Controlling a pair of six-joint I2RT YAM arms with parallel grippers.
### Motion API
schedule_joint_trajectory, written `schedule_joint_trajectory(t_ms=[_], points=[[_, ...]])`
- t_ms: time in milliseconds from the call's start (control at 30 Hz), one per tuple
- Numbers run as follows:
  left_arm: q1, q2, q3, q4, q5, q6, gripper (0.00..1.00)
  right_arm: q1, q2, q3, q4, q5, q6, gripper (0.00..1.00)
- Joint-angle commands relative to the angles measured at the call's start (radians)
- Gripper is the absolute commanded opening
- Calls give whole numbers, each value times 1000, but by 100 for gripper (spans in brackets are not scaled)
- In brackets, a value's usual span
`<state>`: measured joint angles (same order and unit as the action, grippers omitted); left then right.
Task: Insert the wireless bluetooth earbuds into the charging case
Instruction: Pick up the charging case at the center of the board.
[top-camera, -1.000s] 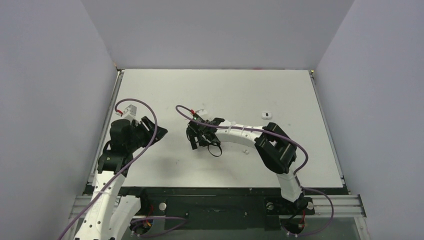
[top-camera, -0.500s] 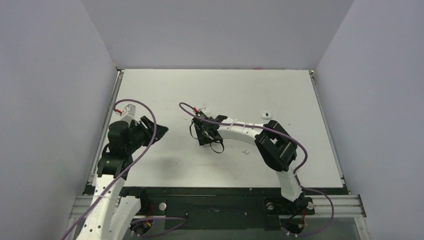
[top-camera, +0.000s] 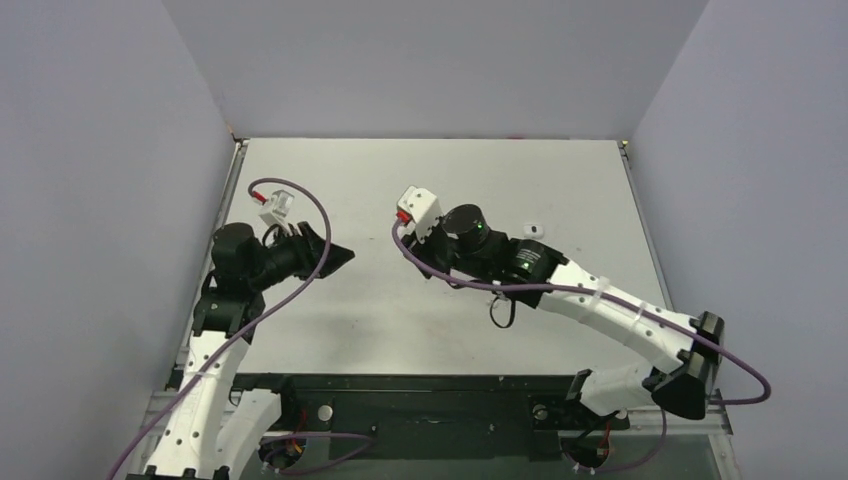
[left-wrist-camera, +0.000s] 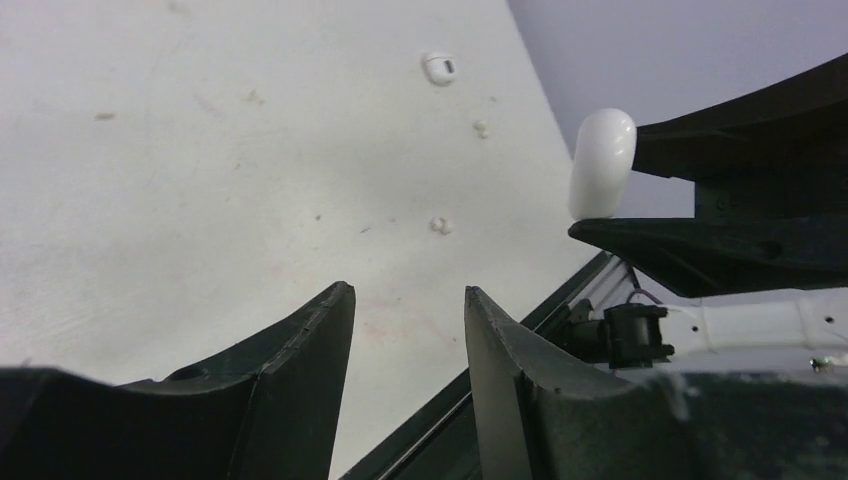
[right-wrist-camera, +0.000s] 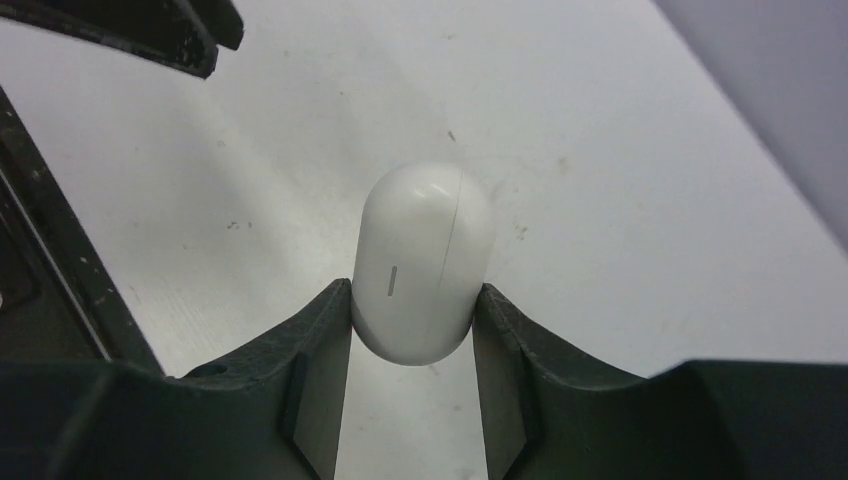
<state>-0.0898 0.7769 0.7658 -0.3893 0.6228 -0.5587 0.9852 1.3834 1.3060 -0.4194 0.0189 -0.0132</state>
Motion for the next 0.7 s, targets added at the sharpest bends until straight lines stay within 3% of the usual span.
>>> schedule_joint_trajectory(t_ms=[0, 33, 133, 200, 300, 500, 667], points=[[0, -57, 62, 260, 227, -41, 42, 31, -104, -54, -23, -11, -356, 0], [-2, -69, 50, 338, 257, -59, 43, 47, -138, -61, -15, -7, -417, 0], [-60, -70, 86, 339, 270, 4, 42, 73, -194, -55, 1, 20, -499, 0], [-148, -49, 147, 139, 214, 167, 42, 86, -201, -35, 2, 40, -535, 0], [-281, -6, 211, 11, 126, 296, 42, 105, -194, -8, -2, 83, -589, 0], [-319, 25, 276, 43, 85, 150, 43, 170, -174, 26, -10, 176, -644, 0], [-396, 58, 289, 20, 13, 152, 43, 225, -162, 54, -4, 207, -670, 0]])
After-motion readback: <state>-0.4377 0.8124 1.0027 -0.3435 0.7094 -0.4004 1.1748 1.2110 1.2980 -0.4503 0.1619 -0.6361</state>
